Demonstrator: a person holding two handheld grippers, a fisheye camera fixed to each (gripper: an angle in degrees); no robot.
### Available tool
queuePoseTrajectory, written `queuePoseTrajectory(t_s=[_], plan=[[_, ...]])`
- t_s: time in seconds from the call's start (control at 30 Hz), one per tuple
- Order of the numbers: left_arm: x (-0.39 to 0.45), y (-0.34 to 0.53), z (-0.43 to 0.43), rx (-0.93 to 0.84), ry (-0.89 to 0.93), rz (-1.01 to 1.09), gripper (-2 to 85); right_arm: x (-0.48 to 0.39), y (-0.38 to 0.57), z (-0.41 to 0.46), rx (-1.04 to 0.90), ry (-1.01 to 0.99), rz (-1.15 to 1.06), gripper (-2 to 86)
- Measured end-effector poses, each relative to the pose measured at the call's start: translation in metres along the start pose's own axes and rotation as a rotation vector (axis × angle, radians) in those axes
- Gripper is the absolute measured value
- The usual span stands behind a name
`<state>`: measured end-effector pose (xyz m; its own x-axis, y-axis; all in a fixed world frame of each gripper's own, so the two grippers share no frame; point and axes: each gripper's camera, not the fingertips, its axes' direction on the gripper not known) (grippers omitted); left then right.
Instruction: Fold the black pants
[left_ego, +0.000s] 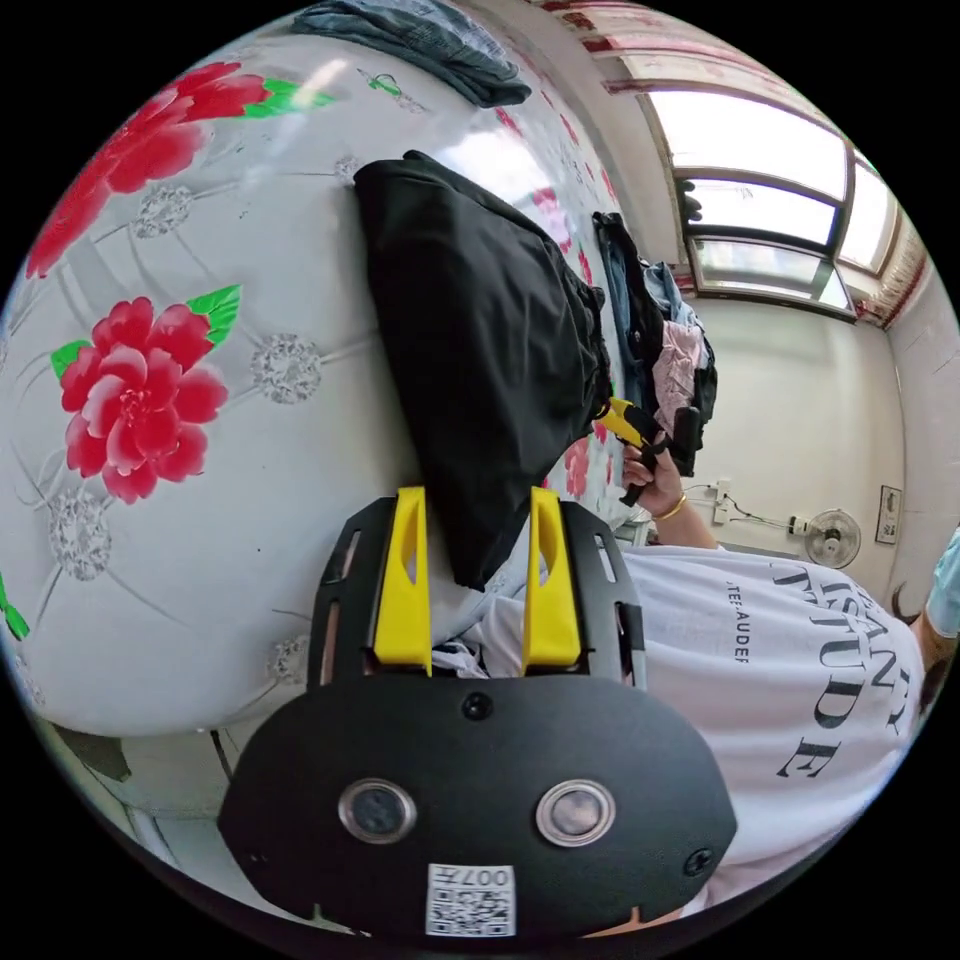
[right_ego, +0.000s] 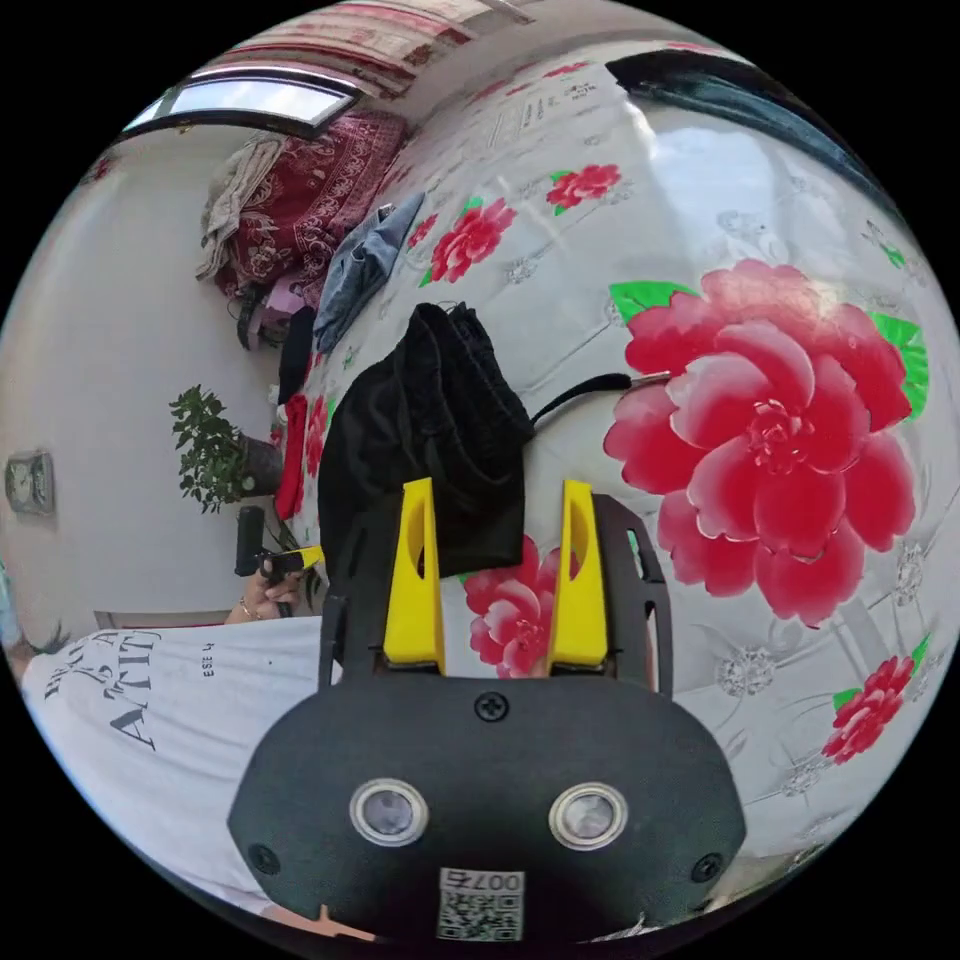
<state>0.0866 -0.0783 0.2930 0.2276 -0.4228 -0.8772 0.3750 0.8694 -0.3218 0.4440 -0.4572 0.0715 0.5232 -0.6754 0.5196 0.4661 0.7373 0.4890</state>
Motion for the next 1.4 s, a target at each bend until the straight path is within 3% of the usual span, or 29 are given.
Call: queuePoseTrajectory(t_s=[0.07, 0.17, 0.27, 0.37, 0.5, 0.63, 0.8, 0.93, 1.13, 1.23, 1.4], plan=[[-0.01, -0.004, 0.003, 0.003, 0.076, -0.011, 14.2, 0.006, -0.002, -0.006, 0.019, -0.044, 0.03, 12.8], [-0.018, -0.012, 0.012, -0.028, 0.132, -0.027, 12.3, 0.006, -0.013, 0.016, -0.146, -0.254, -0.009, 11.6], [-0.021, -0.015, 0.015, -0.056, 0.067, -0.022, 6.0, -0.001, -0.014, 0.021, -0.136, -0.135, -0.019, 10.0], [-0.022, -0.016, 0.009, -0.047, 0.1, -0.011, 2.7, 0.009, -0.018, 0.016, -0.14, -0.242, 0.042, 8.6], [-0.007, -0.036, -0.031, 0.034, 0.288, 0.058, 1.5, -0.008, -0.038, -0.016, -0.09, -0.407, 0.049, 7.1], [0.017, -0.1, -0.086, 0.075, 0.328, 0.17, 0.9, -0.056, -0.102, -0.04, -0.05, -0.479, -0.01, 5.9], [0.094, -0.203, -0.205, 0.207, 0.216, 0.41, 0.9, -0.189, -0.213, -0.081, 0.117, -0.452, -0.306, 4.9], [0.139, -0.232, -0.266, 0.303, 0.065, 0.516, 1.5, -0.264, -0.253, -0.083, 0.23, -0.42, -0.444, 4.7], [0.094, -0.278, -0.265, 0.346, -0.168, 0.291, 6.3, -0.294, -0.298, 0.018, 0.25, -0.336, -0.324, 5.0], [0.042, -0.277, -0.235, 0.331, -0.344, 0.101, 10.5, -0.276, -0.293, 0.082, 0.207, -0.146, -0.22, 5.2], [0.011, -0.186, -0.167, 0.382, -0.592, 0.019, 11.0, -0.231, -0.201, 0.139, 0.064, 0.122, -0.277, 5.8]])
